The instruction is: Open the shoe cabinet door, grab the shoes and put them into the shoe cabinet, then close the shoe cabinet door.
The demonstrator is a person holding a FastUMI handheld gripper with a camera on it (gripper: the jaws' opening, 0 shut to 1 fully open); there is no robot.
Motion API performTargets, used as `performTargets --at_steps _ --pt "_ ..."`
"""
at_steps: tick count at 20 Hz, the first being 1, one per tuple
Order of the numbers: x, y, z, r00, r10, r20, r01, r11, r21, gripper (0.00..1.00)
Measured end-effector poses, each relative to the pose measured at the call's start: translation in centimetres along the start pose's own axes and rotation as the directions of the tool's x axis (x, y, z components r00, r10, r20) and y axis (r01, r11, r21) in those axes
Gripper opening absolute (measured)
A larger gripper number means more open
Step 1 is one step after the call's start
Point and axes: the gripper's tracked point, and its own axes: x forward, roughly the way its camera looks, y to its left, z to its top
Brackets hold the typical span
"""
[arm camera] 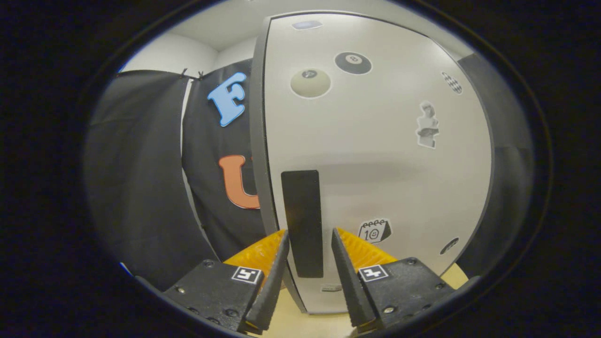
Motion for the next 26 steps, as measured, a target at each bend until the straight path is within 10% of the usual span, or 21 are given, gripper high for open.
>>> performTargets --at_steps 8,26 --pt "0.2 0.1 -0.7 1.0 0.006 -0.017 -0.007 0.998 -0.059 0.37" --pt "-13.3 -4.1 -2.0 0.984 0.169 -0.061 -0.173 0.982 -0.079 0.31"
